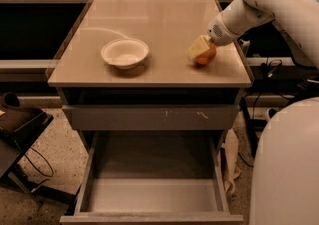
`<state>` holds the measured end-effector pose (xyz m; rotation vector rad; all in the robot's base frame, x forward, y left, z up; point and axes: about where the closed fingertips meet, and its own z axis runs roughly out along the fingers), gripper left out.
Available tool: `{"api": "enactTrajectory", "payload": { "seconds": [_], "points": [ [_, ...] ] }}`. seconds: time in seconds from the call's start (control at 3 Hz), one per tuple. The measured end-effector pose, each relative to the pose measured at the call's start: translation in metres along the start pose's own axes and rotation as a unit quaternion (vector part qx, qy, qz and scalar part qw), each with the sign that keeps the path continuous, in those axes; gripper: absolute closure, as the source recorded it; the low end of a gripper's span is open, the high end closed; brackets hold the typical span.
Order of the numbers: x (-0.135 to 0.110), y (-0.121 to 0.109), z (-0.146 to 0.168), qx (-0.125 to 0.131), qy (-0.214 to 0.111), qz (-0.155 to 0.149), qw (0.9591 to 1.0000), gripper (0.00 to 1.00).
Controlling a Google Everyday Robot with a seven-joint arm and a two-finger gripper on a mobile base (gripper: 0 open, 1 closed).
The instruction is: Pick orange from middle drawer and place on counter
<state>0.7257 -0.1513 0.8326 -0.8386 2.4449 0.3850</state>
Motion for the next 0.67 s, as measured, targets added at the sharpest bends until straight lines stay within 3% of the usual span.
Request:
{"api": "enactTrajectory", "payload": {
  "seconds": [0.33,0.67],
  "points": [
    [0.0,0.0,0.0,0.0,0.0,0.0,1.0,0.0],
    [0.0,0.0,0.0001,0.0,0.0,0.0,1.0,0.0]
  ]
}}
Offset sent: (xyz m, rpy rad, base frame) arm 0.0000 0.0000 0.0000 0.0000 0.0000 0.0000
